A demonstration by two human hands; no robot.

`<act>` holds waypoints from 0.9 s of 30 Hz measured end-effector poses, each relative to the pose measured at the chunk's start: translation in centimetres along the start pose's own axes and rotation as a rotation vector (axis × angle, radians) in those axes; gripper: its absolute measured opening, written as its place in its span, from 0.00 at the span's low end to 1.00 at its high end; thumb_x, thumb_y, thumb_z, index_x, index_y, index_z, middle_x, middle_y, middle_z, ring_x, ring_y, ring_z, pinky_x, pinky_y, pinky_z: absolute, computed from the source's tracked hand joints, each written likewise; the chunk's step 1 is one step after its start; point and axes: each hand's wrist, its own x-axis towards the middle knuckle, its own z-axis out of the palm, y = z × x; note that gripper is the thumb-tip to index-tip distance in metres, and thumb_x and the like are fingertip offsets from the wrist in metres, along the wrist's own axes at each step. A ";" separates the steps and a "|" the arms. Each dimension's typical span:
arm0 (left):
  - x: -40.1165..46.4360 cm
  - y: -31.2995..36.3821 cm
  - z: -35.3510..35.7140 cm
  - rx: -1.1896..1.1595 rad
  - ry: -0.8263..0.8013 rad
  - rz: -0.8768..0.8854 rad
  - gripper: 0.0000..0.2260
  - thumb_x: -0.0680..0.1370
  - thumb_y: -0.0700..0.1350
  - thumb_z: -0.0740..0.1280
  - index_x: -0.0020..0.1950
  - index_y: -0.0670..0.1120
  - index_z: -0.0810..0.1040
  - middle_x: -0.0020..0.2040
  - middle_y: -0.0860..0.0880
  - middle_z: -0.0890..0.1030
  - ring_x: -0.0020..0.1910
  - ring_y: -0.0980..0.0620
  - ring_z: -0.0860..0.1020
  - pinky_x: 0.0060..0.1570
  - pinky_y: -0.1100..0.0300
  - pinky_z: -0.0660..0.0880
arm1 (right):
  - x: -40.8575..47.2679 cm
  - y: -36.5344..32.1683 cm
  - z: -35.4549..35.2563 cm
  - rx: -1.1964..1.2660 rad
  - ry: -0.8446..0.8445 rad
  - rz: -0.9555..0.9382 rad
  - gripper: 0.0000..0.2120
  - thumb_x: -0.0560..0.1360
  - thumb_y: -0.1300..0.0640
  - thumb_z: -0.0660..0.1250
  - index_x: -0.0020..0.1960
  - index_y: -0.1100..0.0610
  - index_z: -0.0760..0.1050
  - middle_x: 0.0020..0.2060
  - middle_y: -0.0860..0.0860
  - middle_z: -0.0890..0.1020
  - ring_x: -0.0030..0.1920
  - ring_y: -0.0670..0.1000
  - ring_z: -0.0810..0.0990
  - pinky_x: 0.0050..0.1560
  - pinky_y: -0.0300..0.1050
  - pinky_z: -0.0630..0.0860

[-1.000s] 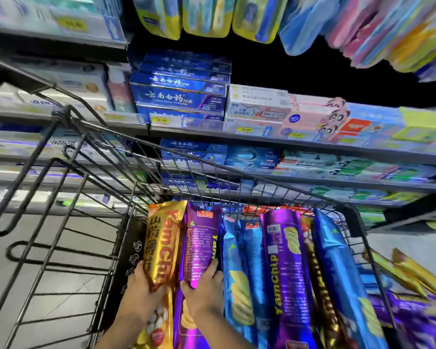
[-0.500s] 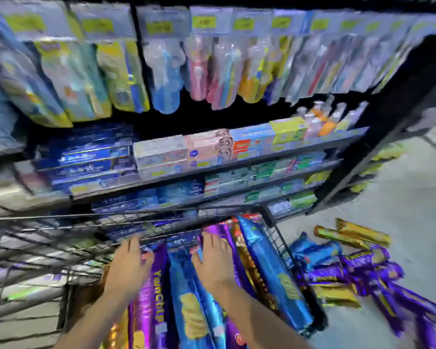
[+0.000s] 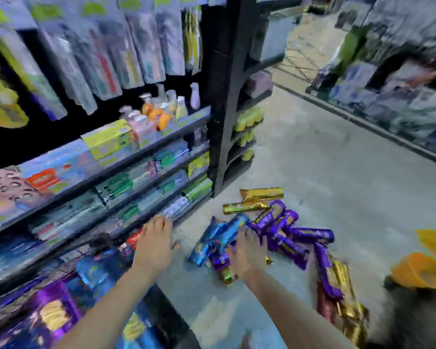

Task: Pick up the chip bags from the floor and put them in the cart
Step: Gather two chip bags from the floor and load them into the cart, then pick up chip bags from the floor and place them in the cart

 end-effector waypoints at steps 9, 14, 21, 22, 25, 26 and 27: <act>10.8 15.9 12.9 -0.095 -0.269 0.081 0.24 0.65 0.50 0.70 0.57 0.38 0.79 0.54 0.37 0.82 0.51 0.38 0.82 0.45 0.45 0.80 | 6.7 18.1 7.4 0.011 -0.271 0.238 0.30 0.72 0.41 0.61 0.67 0.58 0.68 0.63 0.56 0.75 0.64 0.58 0.73 0.66 0.61 0.65; 16.4 17.5 21.6 -0.107 -0.414 0.031 0.28 0.66 0.50 0.56 0.61 0.38 0.77 0.60 0.37 0.79 0.58 0.39 0.79 0.55 0.48 0.77 | 8.7 20.7 16.6 0.234 -0.408 0.487 0.35 0.74 0.37 0.58 0.73 0.54 0.57 0.69 0.52 0.68 0.70 0.54 0.67 0.67 0.54 0.63; 25.9 17.7 39.5 -0.045 -0.487 0.115 0.28 0.72 0.44 0.66 0.71 0.40 0.65 0.66 0.39 0.72 0.66 0.40 0.70 0.65 0.50 0.68 | 15.4 22.2 33.9 0.631 -0.498 0.841 0.38 0.74 0.40 0.62 0.75 0.58 0.52 0.73 0.56 0.63 0.72 0.56 0.65 0.68 0.52 0.65; 26.9 17.9 42.5 -0.017 -0.510 0.141 0.29 0.70 0.44 0.69 0.70 0.39 0.68 0.64 0.39 0.75 0.64 0.40 0.73 0.63 0.49 0.71 | 16.4 22.4 36.7 0.675 -0.501 0.882 0.39 0.74 0.41 0.63 0.76 0.58 0.51 0.73 0.56 0.63 0.72 0.56 0.64 0.68 0.52 0.64; 29.8 18.7 51.0 0.050 -0.529 0.202 0.32 0.72 0.47 0.68 0.73 0.40 0.63 0.69 0.38 0.70 0.68 0.40 0.70 0.65 0.49 0.70 | 19.2 23.5 44.7 0.809 -0.496 0.950 0.45 0.73 0.41 0.66 0.77 0.61 0.47 0.75 0.58 0.59 0.74 0.57 0.60 0.71 0.50 0.61; 30.9 19.0 53.8 0.057 -0.550 0.205 0.31 0.76 0.49 0.64 0.75 0.41 0.57 0.73 0.39 0.63 0.72 0.40 0.64 0.69 0.49 0.64 | 20.3 23.7 47.4 0.848 -0.502 0.968 0.47 0.72 0.41 0.68 0.77 0.62 0.46 0.75 0.59 0.59 0.74 0.58 0.60 0.71 0.49 0.60; 32.0 19.3 56.5 0.055 -0.567 0.198 0.31 0.78 0.50 0.61 0.76 0.41 0.52 0.76 0.39 0.58 0.74 0.41 0.60 0.71 0.50 0.61 | 21.4 23.9 50.0 0.894 -0.504 0.996 0.50 0.71 0.41 0.69 0.77 0.63 0.44 0.75 0.61 0.58 0.75 0.58 0.59 0.71 0.49 0.60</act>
